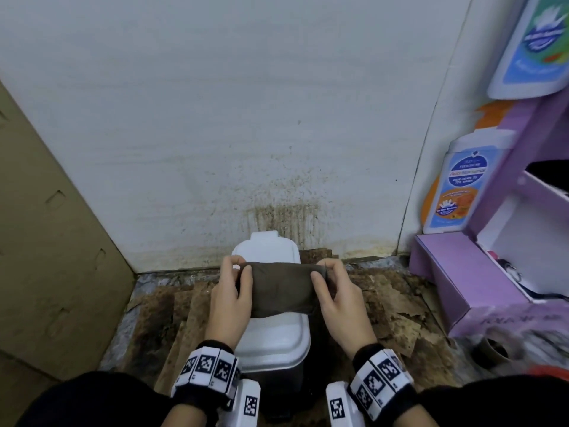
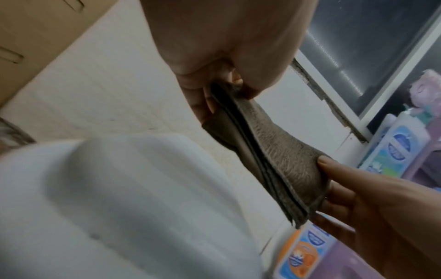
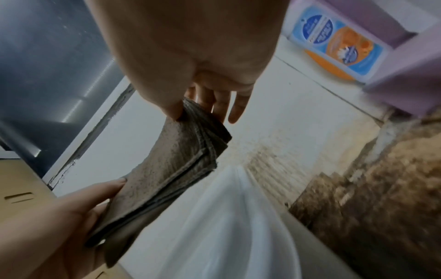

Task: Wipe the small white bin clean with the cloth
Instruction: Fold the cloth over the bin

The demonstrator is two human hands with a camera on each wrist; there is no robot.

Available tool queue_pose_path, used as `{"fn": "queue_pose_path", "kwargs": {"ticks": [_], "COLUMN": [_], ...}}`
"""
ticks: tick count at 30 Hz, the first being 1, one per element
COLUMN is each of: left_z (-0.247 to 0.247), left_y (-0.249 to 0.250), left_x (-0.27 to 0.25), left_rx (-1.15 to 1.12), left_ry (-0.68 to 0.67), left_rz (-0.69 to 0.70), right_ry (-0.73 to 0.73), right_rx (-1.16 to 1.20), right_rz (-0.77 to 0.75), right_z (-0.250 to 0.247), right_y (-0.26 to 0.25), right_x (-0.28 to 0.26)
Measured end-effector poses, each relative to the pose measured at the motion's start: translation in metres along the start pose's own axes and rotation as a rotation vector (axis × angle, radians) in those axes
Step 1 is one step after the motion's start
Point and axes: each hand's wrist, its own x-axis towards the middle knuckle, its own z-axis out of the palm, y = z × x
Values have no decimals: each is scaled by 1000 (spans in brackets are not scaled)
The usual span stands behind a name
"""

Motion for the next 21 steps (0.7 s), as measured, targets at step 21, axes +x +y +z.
{"fn": "queue_pose_path", "kwargs": {"ticks": [21], "left_z": [180], "left_y": [185], "left_x": [18], "left_rx": [-212], "left_ry": [-404], "left_rz": [336], "right_ry": [113], "right_rx": [-349], "right_rz": [69], "right_z": [-293], "right_y": [-42], "right_x": [-10]}}
